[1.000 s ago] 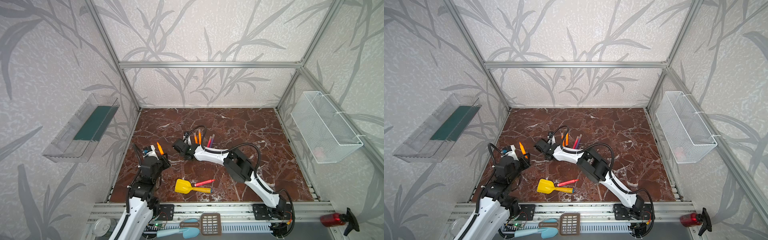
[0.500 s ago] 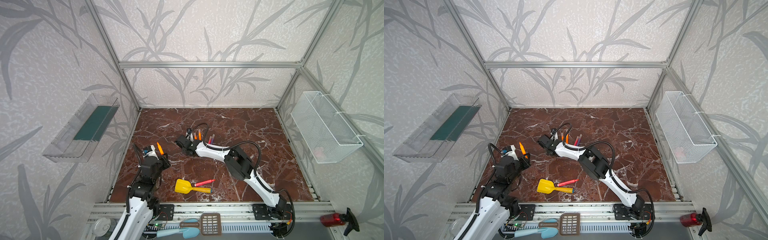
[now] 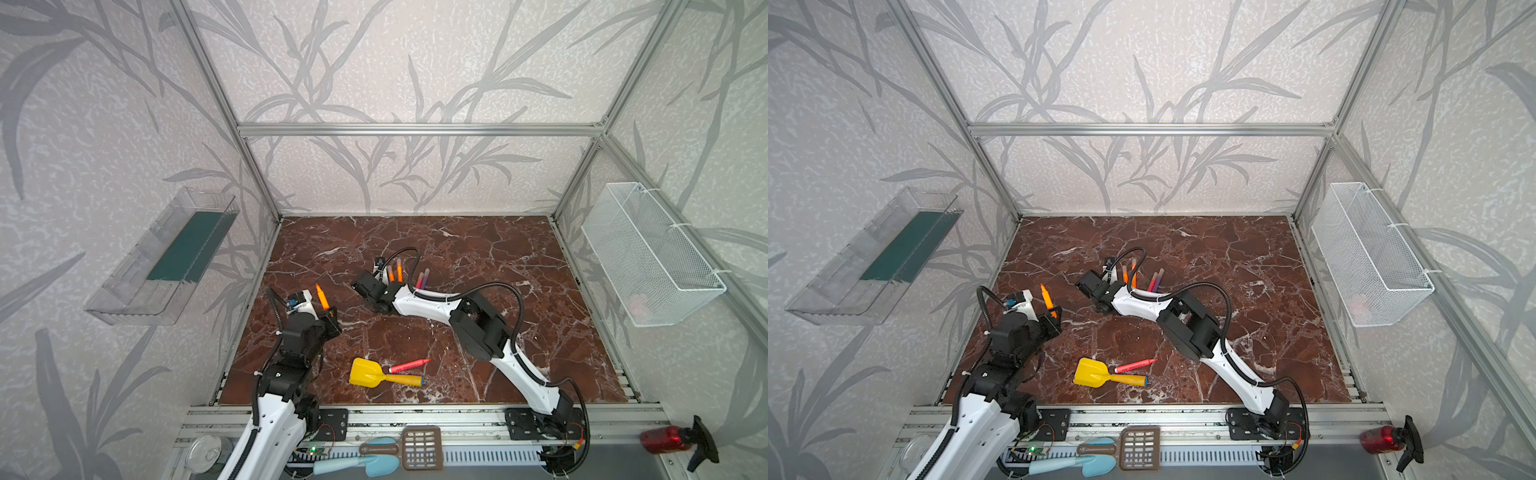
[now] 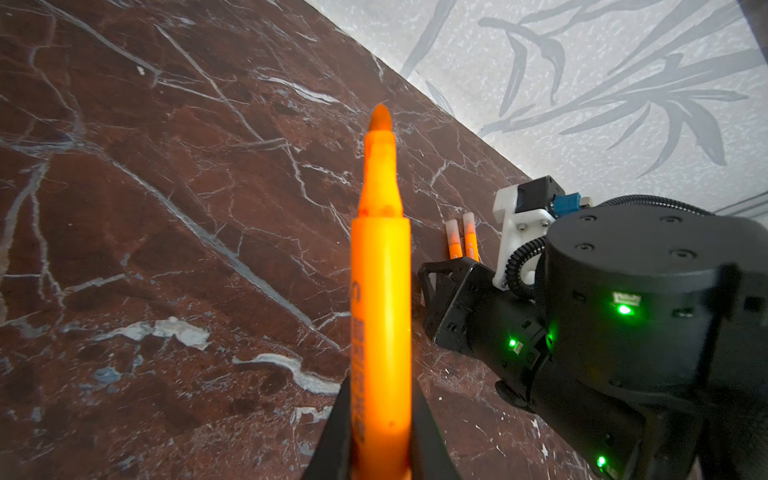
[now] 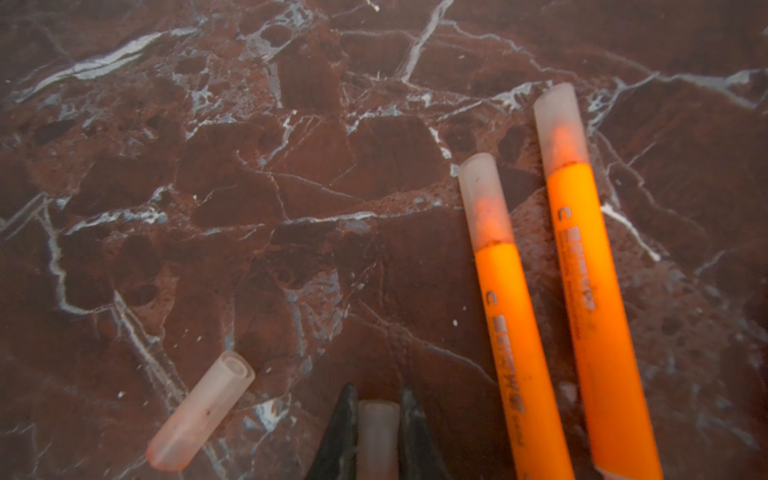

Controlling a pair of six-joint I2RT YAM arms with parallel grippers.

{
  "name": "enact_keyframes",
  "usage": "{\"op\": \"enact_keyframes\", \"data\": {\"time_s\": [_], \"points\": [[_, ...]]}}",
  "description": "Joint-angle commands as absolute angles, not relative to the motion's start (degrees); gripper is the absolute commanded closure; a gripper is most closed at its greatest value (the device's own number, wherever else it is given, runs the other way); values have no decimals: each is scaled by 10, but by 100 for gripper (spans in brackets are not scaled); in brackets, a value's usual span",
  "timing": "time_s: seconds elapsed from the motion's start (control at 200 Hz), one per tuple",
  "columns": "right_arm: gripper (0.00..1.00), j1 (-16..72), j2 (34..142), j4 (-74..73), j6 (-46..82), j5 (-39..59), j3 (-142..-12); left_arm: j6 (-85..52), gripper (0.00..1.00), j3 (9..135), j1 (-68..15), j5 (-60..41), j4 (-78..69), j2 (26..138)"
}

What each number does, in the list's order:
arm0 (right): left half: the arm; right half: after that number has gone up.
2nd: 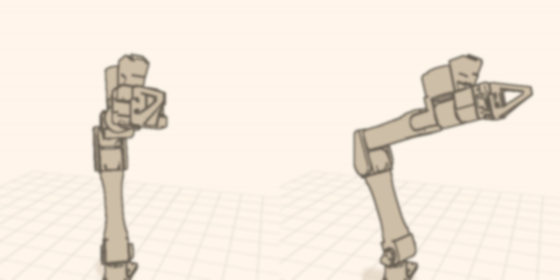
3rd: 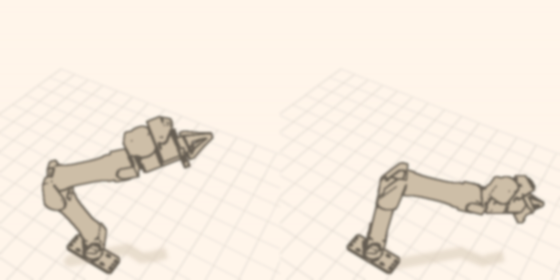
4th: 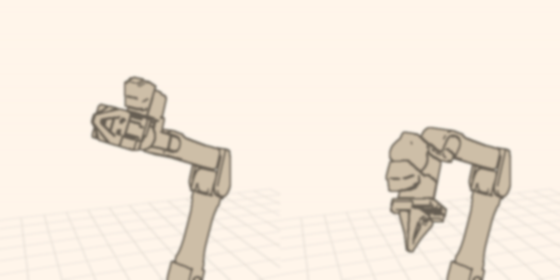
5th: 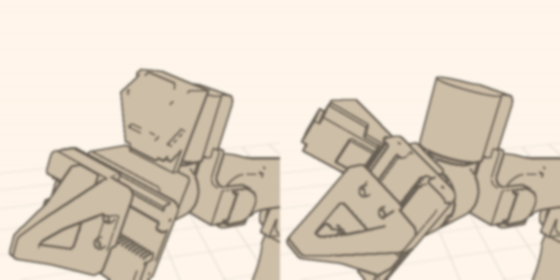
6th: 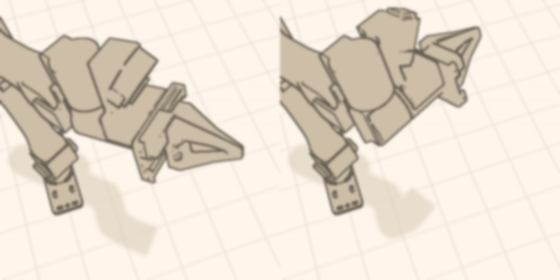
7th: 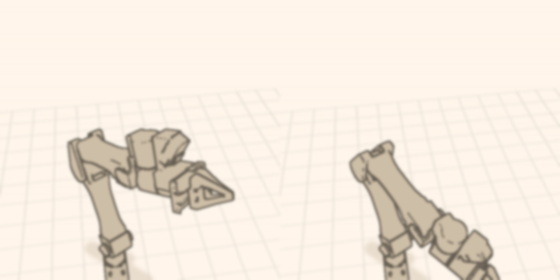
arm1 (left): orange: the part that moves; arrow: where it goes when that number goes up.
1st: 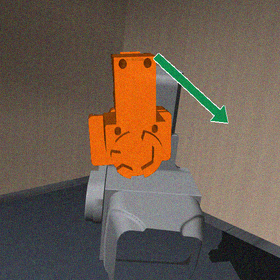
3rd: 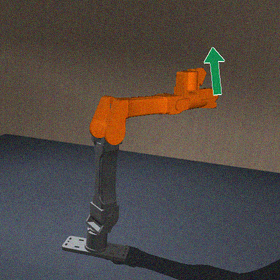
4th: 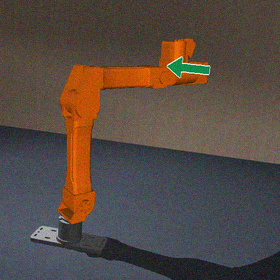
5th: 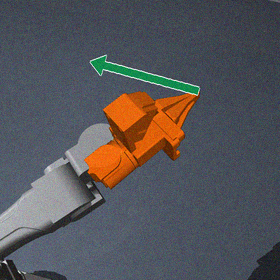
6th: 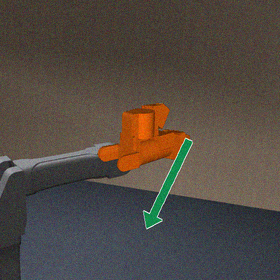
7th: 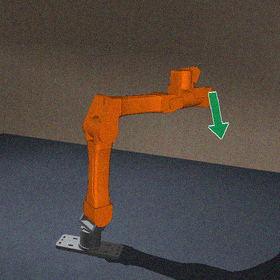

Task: Insert the pens into the pen caps
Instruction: 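Lift the pink cap with the right gripper and carry it toward the left gripper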

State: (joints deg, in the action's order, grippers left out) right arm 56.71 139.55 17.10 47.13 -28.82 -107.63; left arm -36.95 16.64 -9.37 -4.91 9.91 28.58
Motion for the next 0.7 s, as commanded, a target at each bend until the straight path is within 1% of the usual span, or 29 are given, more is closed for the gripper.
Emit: {"op": "enact_keyframes", "data": {"time_s": [0.0, 0.17, 0.33, 0.39, 0.465, 0.62, 0.695], "points": [[93, 563, 1326, 140, 477, -271, -986, -348, 100, 157, -91, -125, 56, 277], [96, 562, 1159, 43, 466, -282, -814, -363, 100, 141, -95, -234, -6, 245], [99, 562, 991, -45, 452, -286, -646, -378, 100, 139, -125, -285, -51, 230], [99, 562, 918, -71, 451, -295, -585, -377, 100, 137, -156, -276, -69, 235], [100, 558, 839, -94, 445, -304, -519, -367, 100, 138, -219, -233, -90, 247], [100, 530, 684, -89, 441, -309, -415, -329, 100, 148, -363, -150, -166, 349], [100, 498, 618, -80, 448, -285, -368, -313, 100, 156, -423, -112, -212, 408]]}}
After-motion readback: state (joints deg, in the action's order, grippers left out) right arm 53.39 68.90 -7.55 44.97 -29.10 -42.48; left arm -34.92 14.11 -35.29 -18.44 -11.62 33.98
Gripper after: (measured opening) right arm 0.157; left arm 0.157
